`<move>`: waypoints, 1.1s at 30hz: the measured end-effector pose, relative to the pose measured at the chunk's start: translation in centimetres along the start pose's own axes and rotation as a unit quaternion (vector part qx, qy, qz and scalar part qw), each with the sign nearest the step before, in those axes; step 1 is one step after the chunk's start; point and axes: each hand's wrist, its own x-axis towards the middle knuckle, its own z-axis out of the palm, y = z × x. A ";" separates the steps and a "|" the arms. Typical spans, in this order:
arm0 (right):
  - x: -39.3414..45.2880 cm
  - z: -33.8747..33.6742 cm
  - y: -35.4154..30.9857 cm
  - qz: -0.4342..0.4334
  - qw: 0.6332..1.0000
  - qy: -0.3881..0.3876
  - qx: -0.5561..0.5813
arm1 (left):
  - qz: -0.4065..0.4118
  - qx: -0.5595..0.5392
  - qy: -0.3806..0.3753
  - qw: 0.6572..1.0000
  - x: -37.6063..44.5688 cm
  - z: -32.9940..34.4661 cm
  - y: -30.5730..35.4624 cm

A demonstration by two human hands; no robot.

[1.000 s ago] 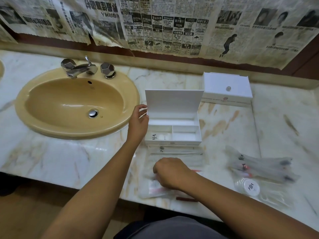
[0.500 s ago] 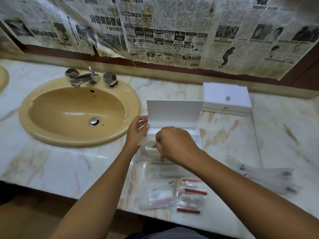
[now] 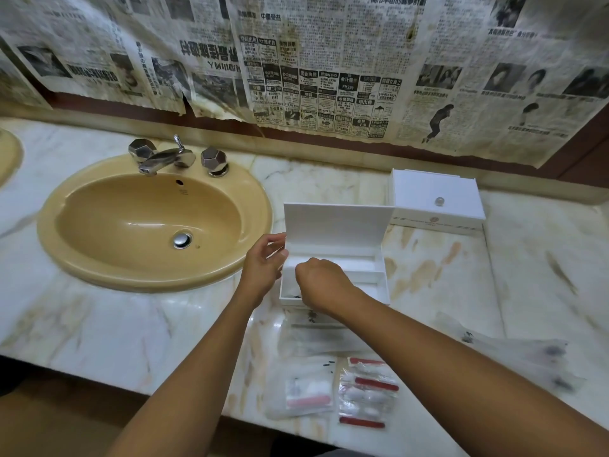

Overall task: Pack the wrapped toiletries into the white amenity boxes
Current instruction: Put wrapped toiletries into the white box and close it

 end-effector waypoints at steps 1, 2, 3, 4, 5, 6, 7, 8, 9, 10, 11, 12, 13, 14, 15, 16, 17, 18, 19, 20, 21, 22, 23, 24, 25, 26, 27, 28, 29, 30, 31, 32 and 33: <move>0.3 0.1 -0.1 0.008 1.000 -0.015 0.010 | 0.000 0.001 0.001 1.000 0.0 0.0 0.0; 0.7 0.3 -0.1 0.016 0.999 -0.029 0.021 | 0.000 -0.003 0.001 1.000 0.1 0.0 0.0; 1.0 0.5 -0.1 0.028 0.998 -0.049 0.034 | 0.000 -0.006 0.001 1.000 0.0 0.1 0.0; 1.2 0.5 -0.1 0.032 0.996 -0.063 0.049 | 0.000 -0.009 0.003 1.000 0.0 0.1 0.1; 1.5 0.5 -0.1 0.041 0.994 -0.084 0.062 | 0.002 -0.010 0.004 1.000 0.0 0.1 0.1; 1.5 0.3 -0.1 0.045 0.991 -0.105 0.066 | 0.004 -0.010 0.004 1.000 0.0 0.1 0.1; 1.6 0.2 0.0 0.051 0.988 -0.128 0.067 | 0.005 -0.010 0.004 1.000 0.0 0.1 0.1; 1.6 -0.1 0.0 0.054 0.985 -0.148 0.063 | 0.006 -0.009 0.005 1.000 0.0 0.1 0.0; 1.7 -0.2 0.1 0.053 0.984 -0.160 0.061 | 0.007 -0.008 0.006 1.000 0.1 0.1 -0.1; 1.6 -0.4 0.0 0.049 0.985 -0.158 0.053 | 0.010 -0.006 0.007 1.000 0.1 0.2 -0.3; 1.6 -0.4 0.0 0.045 0.987 -0.146 0.048 | 0.015 -0.005 0.009 1.000 0.2 0.1 -0.4; 1.6 -0.4 -0.2 0.041 0.990 -0.129 0.046 | 0.021 -0.004 0.012 1.000 0.2 0.1 -0.5; 1.5 -0.2 -0.3 0.038 0.992 -0.115 0.048 | 0.026 -0.001 0.014 1.000 0.3 0.1 -0.7; 1.4 0.0 -0.4 0.033 0.992 -0.111 0.052 | 0.031 0.003 0.015 0.999 0.3 0.1 -0.9; 1.4 0.5 -0.4 0.028 0.991 -0.119 0.058 | 0.034 0.009 0.017 0.999 0.4 0.2 -1.1; 1.4 1.0 -0.4 0.023 0.989 -0.131 0.060 | 0.037 0.014 0.019 0.999 0.4 0.2 -1.2; 1.2 1.3 -0.5 0.019 0.988 -0.140 0.058 | 0.039 0.018 0.020 0.999 0.4 0.3 -1.2; 1.1 1.5 -0.5 0.017 0.988 -0.141 0.059 | 0.040 0.022 0.021 0.999 0.4 0.4 -1.2; 1.1 1.4 -0.4 0.021 0.988 -0.140 0.068 | 0.041 0.024 0.021 0.999 0.4 0.4 -1.2; 0.9 1.4 -0.4 0.027 0.987 -0.134 0.081 | 0.042 0.025 0.021 0.999 0.4 0.4 -1.3; 0.6 1.1 -0.4 0.029 0.988 -0.122 0.093 | 0.042 0.026 0.021 0.999 0.4 0.4 -1.3; 0.2 0.9 -0.4 0.028 0.990 -0.097 0.099 | 0.041 0.028 0.020 0.999 0.4 0.4 -1.3; -0.4 0.7 -0.5 0.018 0.994 -0.060 0.091 | 0.040 0.029 0.020 0.999 0.4 0.4 -1.3; -0.9 0.6 -0.6 0.001 0.997 -0.016 0.075 | 0.041 0.028 0.020 0.999 0.4 0.4 -1.3; -1.5 0.7 -0.7 -0.017 0.998 0.023 0.061 | 0.043 0.026 0.021 0.999 0.4 0.5 -1.3; -2.1 0.8 -0.9 -0.032 0.996 0.056 0.060 | 0.046 0.026 0.022 0.998 0.4 0.5 -1.3; -2.7 1.1 -1.1 -0.043 0.994 0.077 0.071 | 0.048 0.026 0.024 0.998 0.4 0.5 -1.3; -3.4 1.4 -1.3 -0.054 0.991 0.089 0.083 | 0.048 0.027 0.025 0.998 0.3 0.5 -1.3; -4.1 1.8 -1.6 -0.063 0.990 0.087 0.088 | 0.048 0.027 0.025 0.998 0.3 0.5 -1.3; -4.9 2.2 -1.8 -0.070 0.991 0.077 0.088 | 0.048 0.026 0.025 0.998 0.3 0.6 -1.3; -5.6 2.8 -2.0 -0.077 0.992 0.060 0.086 | 0.048 0.023 0.024 0.998 0.2 0.6 -1.3; -6.4 3.5 -2.2 -0.086 0.992 0.040 0.080 | 0.047 0.019 0.023 0.998 0.2 0.6 -1.3; -7.1 4.2 -2.5 -0.095 0.993 0.016 0.070 | 0.046 0.016 0.023 0.999 0.2 0.6 -1.3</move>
